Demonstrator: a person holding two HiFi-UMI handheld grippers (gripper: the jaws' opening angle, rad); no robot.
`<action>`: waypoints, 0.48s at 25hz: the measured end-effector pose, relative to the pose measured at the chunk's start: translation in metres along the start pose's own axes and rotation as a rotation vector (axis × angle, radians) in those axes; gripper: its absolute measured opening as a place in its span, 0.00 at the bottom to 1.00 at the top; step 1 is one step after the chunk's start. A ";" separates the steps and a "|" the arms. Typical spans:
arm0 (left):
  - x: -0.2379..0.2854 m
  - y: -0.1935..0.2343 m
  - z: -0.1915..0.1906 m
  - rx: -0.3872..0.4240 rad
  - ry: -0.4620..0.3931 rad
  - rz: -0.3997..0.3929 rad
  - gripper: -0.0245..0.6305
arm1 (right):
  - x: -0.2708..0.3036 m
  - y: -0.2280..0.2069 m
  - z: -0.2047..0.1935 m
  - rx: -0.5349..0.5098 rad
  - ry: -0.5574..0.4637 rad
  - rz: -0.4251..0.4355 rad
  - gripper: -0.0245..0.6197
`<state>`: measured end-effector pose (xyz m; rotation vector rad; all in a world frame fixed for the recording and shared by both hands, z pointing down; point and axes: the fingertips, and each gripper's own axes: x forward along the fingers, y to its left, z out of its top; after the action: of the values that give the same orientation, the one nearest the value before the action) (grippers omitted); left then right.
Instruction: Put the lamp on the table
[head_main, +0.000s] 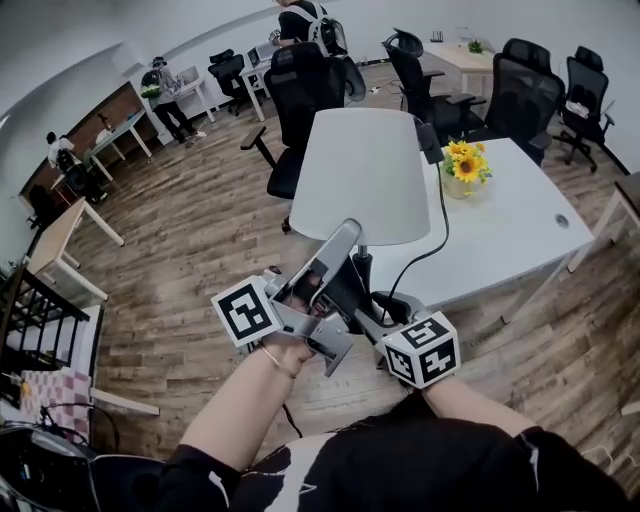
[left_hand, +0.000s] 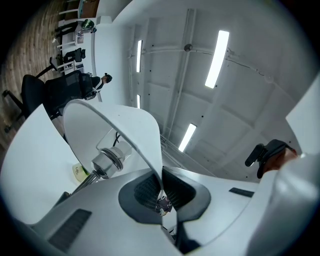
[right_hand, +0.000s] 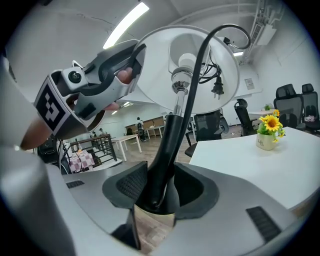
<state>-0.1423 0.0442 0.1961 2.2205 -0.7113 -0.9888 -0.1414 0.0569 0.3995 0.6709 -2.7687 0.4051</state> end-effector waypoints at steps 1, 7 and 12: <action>0.001 0.004 0.003 -0.002 -0.002 -0.001 0.06 | 0.003 -0.003 0.001 0.001 0.001 -0.001 0.32; 0.017 0.034 0.019 -0.006 -0.011 0.000 0.06 | 0.027 -0.030 0.008 0.000 0.011 0.005 0.32; 0.043 0.062 0.035 0.004 -0.007 0.014 0.06 | 0.049 -0.065 0.024 0.009 0.018 0.027 0.33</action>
<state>-0.1583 -0.0375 0.2008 2.2134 -0.7319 -0.9896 -0.1573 -0.0265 0.4062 0.6296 -2.7628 0.4272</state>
